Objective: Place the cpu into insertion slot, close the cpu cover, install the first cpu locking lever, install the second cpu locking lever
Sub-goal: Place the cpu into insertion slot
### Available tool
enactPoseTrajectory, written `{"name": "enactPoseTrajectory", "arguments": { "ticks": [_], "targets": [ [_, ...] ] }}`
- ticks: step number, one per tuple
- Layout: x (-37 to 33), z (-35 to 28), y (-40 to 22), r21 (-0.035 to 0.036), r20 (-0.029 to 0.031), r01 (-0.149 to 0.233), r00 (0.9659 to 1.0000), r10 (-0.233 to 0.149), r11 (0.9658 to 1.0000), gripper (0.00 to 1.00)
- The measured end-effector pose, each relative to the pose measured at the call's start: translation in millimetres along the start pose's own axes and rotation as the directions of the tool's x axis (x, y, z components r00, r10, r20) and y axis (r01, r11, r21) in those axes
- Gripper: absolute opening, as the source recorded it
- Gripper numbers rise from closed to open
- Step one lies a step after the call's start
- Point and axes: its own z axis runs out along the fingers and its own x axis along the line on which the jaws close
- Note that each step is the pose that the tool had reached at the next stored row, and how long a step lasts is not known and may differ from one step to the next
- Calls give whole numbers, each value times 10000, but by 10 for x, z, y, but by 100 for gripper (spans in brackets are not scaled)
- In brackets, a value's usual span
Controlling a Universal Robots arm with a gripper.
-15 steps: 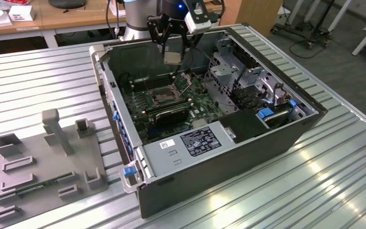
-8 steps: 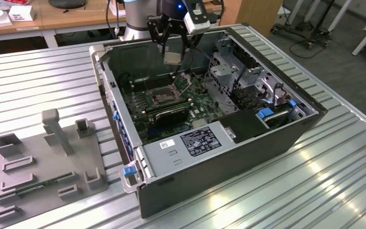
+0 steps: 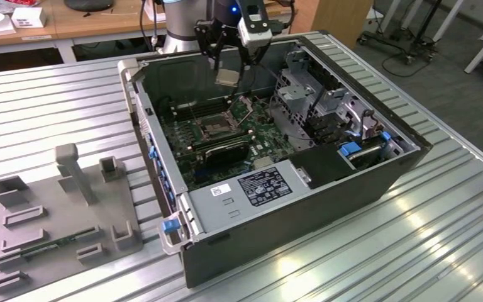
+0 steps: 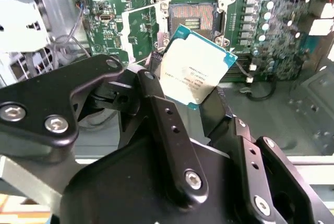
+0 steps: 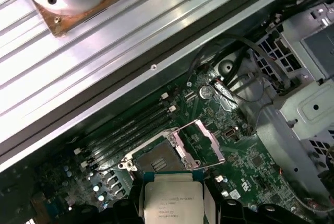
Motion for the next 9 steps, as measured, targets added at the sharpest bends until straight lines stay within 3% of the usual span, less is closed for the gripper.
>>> {"name": "enactPoseTrajectory", "arguments": {
  "ticks": [5, 9],
  "targets": [
    [0, 11, -1, -20, 81, -906, 9959, 906, 9959, 54],
    [0, 19, -2, -43, 143, -1624, 9866, 1625, 9867, 54]
  ]
}}
